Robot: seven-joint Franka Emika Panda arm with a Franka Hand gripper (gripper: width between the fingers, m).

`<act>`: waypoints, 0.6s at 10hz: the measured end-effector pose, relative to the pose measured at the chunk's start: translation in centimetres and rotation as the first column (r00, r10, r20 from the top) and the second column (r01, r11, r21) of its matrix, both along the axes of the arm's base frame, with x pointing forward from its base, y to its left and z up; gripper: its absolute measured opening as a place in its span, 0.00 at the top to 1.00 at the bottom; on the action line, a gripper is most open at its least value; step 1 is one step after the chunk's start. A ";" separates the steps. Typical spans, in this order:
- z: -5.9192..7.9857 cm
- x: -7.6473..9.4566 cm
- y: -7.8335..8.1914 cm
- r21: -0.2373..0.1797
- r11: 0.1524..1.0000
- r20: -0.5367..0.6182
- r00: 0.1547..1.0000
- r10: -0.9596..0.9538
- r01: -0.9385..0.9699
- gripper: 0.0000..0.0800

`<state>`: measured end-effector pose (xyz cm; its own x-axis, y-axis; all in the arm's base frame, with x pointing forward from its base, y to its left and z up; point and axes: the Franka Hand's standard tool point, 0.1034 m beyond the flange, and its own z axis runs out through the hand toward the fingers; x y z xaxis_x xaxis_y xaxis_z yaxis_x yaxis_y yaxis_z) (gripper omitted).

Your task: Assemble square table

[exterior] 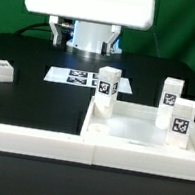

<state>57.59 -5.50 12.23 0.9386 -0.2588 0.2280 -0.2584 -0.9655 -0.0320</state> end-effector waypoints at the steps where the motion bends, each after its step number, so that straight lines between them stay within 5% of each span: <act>1: 0.0 0.0 0.0 -0.008 0.999 -0.001 0.999 0.034 -0.035 0.19; 3: -0.1 -0.3 -0.6 -0.047 0.982 -0.017 0.983 0.181 -0.182 0.19; 6: -1.8 -4.3 -6.1 -0.038 0.901 -0.156 0.893 0.423 -0.433 0.19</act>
Offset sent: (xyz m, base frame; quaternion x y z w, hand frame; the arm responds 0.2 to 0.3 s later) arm -0.0618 -0.0613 -0.0269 0.0674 -0.1032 -0.2804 0.9519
